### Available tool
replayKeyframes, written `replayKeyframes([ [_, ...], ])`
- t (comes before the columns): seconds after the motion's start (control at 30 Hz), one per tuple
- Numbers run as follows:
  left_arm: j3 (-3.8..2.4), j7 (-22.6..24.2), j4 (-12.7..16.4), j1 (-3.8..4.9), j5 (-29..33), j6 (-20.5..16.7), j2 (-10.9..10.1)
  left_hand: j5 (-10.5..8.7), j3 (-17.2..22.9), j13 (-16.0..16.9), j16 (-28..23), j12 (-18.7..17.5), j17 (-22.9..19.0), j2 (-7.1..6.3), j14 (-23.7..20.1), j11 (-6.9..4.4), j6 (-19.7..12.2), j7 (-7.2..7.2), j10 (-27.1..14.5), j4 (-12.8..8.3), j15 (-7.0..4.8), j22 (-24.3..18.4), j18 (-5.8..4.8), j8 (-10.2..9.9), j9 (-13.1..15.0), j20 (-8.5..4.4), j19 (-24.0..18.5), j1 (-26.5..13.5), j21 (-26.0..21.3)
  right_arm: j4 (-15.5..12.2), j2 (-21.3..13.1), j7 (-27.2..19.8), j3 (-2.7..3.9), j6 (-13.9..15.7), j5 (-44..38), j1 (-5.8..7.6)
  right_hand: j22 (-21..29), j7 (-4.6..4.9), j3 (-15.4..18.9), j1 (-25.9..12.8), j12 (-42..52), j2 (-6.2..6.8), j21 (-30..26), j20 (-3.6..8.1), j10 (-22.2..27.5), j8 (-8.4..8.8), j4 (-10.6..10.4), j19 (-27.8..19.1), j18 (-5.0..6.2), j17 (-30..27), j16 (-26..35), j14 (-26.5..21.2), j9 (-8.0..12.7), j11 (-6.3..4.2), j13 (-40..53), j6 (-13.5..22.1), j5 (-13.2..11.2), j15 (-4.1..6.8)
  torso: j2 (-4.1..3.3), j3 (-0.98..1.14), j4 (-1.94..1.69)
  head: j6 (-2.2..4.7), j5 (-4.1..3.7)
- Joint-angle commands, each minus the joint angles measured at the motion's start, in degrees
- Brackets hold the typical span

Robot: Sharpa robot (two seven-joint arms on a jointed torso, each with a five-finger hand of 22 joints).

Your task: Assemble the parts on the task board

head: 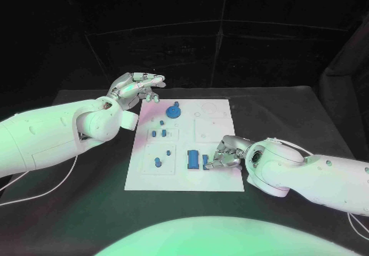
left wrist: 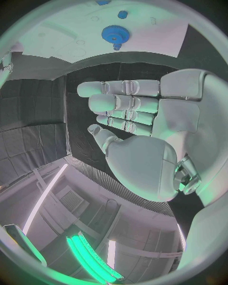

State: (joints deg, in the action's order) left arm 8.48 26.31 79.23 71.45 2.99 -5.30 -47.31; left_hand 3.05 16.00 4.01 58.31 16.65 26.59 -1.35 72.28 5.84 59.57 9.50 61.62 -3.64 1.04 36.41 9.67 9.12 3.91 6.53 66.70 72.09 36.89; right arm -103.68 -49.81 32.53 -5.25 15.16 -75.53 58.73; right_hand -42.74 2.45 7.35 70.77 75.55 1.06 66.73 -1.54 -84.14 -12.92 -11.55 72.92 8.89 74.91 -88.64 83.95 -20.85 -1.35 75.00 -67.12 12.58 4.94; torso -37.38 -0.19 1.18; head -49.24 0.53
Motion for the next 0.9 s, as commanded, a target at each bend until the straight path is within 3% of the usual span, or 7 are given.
replayKeyframes([
  [0.03, -0.04, 0.24, -0.04, 0.08, 0.14, 0.58, 0.1, -0.12, -0.36, -0.06, -0.39, -0.21, -0.15, 0.23, -0.42, -0.15, -0.17, 0.09, -0.39, -0.09, -0.11, -0.11, 0.79, -0.2, -0.05, 0.3, -0.27, 0.23, -0.33, -0.55, -1.27, -10.92, 0.0, 0.51, 5.75, 0.06, 0.37, 0.72, 1.09, -0.93, 0.61, 0.04, -0.14, 0.28, -1.25, 0.73, -0.46, -0.18, -0.97, 12.96, -0.14, 5.61, 0.19, 0.11, 5.79, 2.18, -0.32, 0.02, 0.13, -0.05, -0.07, 0.55, -0.65],
  [0.17, -0.02, 0.36, -0.14, 0.08, 0.14, 0.52, 0.23, -0.12, -0.37, -0.06, -0.41, -0.21, -0.24, 0.25, -0.46, -0.15, -0.19, 0.09, -0.41, -0.09, -0.1, -0.13, 0.79, -0.19, -0.05, 0.3, -0.27, 0.25, -0.37, 0.15, -3.01, -21.6, 0.02, 1.2, 14.48, 0.19, 1.76, 1.96, 1.57, 0.94, 0.37, -0.42, -0.92, -0.4, -0.85, 2.06, 0.43, -0.92, -0.79, 12.06, 0.38, 5.42, 0.5, 1.14, 5.69, 5.22, -1.51, -0.89, 0.47, -0.12, -0.09, 1.31, -1.13],
  [0.3, 0.03, 1.22, -0.62, 0.07, 0.16, -0.83, 0.55, -0.37, -2.96, 0.01, -0.57, -0.14, -0.57, -1.47, -0.86, 0.05, -0.49, 0.24, -0.63, 1.35, 0.14, -0.37, 0.69, -0.33, -0.06, 0.45, -0.42, -2.54, -0.77, 3.38, -4.24, -35.79, 0.05, 5.8, 29.92, 1.13, 4.57, 2.36, -2.28, 11.66, -2.58, -1.68, -2.52, -0.59, 0.71, 2.75, 6.95, -2.23, -0.23, 10.21, 1.49, 5.0, 0.71, 1.35, 3.85, 6.56, -0.89, -0.92, 1.15, -0.35, -0.2, 2.36, -1.26],
  [0.57, 0.35, 2.23, -3.35, -0.32, 1.0, -1.6, 1.74, -0.39, -7.31, 0.11, -11.56, 0.18, -5.86, -0.6, -13.19, 0.89, -0.66, 0.51, -2.12, 2.03, 2.06, -5.39, 0.08, -0.37, 0.04, 2.06, -9.86, -1.28, -9.77, 15.2, -1.8, -51.45, 0.08, 8.9, 57.71, 3.91, 20.43, 4.44, -4.74, 13.84, -44.94, -1.97, -16.69, -2.53, 17.89, 5.88, 9.97, -11.65, 1.52, -22.03, 28.48, -5.42, 3.33, 3.32, -25.41, 9.59, -4.54, -2.71, 3.38, -0.83, -0.67, 4.74, -1.21],
  [0.67, 0.95, 2.51, -5.06, -0.54, 2.25, -1.68, 2.43, -0.4, -8.18, -0.1, -18.02, -0.15, -8.99, 0.2, -16.68, 1.68, -0.67, 0.99, -2.37, 2.12, 3.17, -8.36, -0.23, -0.5, -0.01, 3.17, -13.89, -0.44, -14.4, 20.71, 0.64, -55.18, 0.11, 6.99, 63.76, 4.46, 25.01, 6.47, -5.38, 14.1, -58.42, -2.07, -25.2, -4.52, 22.48, 7.61, 9.89, -17.91, 0.85, -39.79, 51.28, -16.07, 4.77, 5.5, -37.56, 10.43, -6.72, -5.23, 4.01, -0.8, -0.42, 6.24, -0.85],
  [0.73, 1.18, 2.76, -6.31, -0.72, 3.32, -2.07, 2.93, -0.16, -8.57, -0.38, -24.1, -1.07, -11.8, 0.81, -19.98, 1.94, -1.04, 0.95, -2.71, 1.88, 5.01, -11.44, -0.94, -0.96, -0.11, 4.45, -19.37, 0.65, -19.47, 24.03, 2.6, -57.25, 0.21, 5.35, 66.29, 4.67, 30.25, 8.28, -5.04, 13.74, -66.16, -1.36, -35.15, -7.92, 24.28, 9.29, 9.91, -26.51, -1.06, -48.73, 66.48, -25.99, 6.59, 8.13, -47.19, 11.78, -8.92, -9.5, 4.19, -0.71, 0.08, 7.2, -0.49],
  [0.9, 1.41, 3.5, -9.55, -1.2, 5.8, -4.04, 5.0, -0.32, -10.07, -0.47, -34.88, -4.64, -17.16, 1.91, -22.42, 3.31, -2.21, 1.4, -3.69, 1.84, 7.11, -17.23, -0.28, -2.68, -0.17, 7.65, -26.26, 2.05, -27.42, 30.09, 6.67, -60.02, 1.08, 3.31, 68.35, 4.87, 36.79, 9.02, -4.38, 11.63, -71.97, -2.04, -46.2, -12.48, 23.07, 9.22, 13.41, -27.81, 1.25, -61.44, 80.05, -26.77, 11.18, 10.11, -61.12, 12.8, -9.12, -12.86, 4.68, -0.5, 0.41, 8.17, -0.54],
])
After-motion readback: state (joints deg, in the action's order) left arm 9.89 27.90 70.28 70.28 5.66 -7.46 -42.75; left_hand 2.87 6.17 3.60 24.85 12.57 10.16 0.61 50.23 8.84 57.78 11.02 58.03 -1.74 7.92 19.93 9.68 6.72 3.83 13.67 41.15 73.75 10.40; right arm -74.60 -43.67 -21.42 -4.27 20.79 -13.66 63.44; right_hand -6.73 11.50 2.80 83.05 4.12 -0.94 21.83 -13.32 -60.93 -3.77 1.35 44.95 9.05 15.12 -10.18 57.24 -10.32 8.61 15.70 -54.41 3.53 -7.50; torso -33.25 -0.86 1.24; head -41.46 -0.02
